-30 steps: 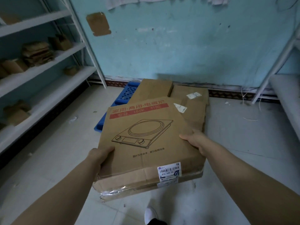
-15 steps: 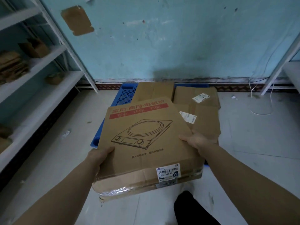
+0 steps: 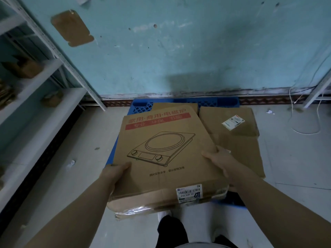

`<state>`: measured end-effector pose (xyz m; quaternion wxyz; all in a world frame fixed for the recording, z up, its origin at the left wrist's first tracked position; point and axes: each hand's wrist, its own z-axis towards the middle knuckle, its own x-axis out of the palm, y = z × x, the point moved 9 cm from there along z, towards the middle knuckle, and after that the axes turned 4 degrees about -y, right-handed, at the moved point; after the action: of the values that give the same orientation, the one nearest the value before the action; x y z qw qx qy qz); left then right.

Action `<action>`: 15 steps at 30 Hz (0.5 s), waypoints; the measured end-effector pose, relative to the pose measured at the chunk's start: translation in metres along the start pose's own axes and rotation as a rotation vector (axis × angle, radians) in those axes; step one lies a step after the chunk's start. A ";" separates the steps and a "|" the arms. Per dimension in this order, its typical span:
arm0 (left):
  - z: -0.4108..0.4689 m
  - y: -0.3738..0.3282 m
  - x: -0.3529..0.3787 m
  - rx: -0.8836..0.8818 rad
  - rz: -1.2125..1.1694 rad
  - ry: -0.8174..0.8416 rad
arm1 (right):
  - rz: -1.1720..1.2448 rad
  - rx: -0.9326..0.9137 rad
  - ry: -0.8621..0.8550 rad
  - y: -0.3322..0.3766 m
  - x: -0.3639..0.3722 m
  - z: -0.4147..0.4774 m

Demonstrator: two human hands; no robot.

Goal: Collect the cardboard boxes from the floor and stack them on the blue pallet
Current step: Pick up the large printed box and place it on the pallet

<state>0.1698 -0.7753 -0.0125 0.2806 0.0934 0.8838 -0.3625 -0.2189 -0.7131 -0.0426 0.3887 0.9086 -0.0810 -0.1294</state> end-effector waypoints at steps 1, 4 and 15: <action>0.013 -0.009 0.003 0.002 0.017 0.017 | -0.018 0.007 -0.019 0.005 0.003 0.008; 0.057 -0.037 0.015 0.014 0.056 0.070 | -0.012 0.040 -0.078 0.014 0.012 0.035; 0.241 -0.116 0.067 0.133 0.197 0.277 | 0.070 0.170 -0.274 0.019 0.076 0.125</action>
<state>0.1743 -1.0283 -0.1214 0.1836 0.2468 0.8746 -0.3748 -0.1843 -0.8302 -0.1249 0.3000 0.9087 -0.1756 -0.2310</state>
